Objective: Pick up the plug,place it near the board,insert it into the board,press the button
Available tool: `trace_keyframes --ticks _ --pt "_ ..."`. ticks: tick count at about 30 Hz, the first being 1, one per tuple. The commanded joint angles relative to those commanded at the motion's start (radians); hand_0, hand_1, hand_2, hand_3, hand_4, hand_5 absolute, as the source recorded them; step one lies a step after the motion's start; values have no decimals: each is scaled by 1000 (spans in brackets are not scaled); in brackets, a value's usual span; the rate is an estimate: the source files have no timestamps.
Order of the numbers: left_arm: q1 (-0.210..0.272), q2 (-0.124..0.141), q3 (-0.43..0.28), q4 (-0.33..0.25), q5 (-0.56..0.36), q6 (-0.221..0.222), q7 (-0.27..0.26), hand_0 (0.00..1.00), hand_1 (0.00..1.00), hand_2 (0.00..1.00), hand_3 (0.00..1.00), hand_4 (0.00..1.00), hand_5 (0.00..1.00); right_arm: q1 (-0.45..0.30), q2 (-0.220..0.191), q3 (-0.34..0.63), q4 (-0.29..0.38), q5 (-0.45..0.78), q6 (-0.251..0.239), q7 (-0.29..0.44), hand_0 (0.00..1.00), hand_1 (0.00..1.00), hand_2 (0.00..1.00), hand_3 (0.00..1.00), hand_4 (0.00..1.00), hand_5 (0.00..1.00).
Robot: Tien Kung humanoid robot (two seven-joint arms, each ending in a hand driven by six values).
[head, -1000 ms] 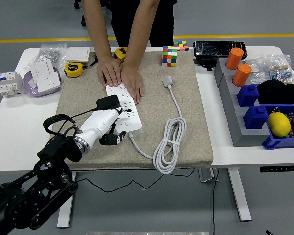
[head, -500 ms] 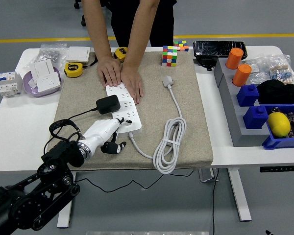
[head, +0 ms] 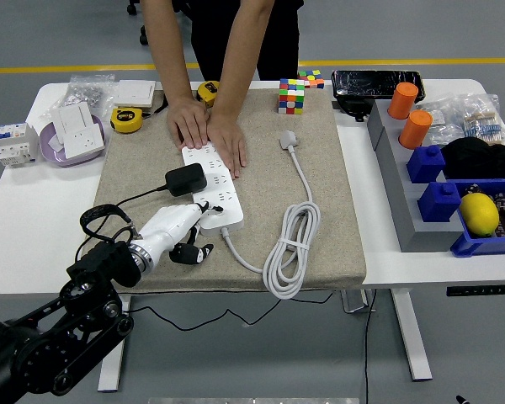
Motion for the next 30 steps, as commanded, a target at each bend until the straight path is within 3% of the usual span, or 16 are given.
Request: trace_keyframes --ticks 30 --pt "-1 -2 21 6 -10 -41 11 128 21 143 836 684 2 -1 0 -2 0 0 0 0 834 750 749 782 998 937"
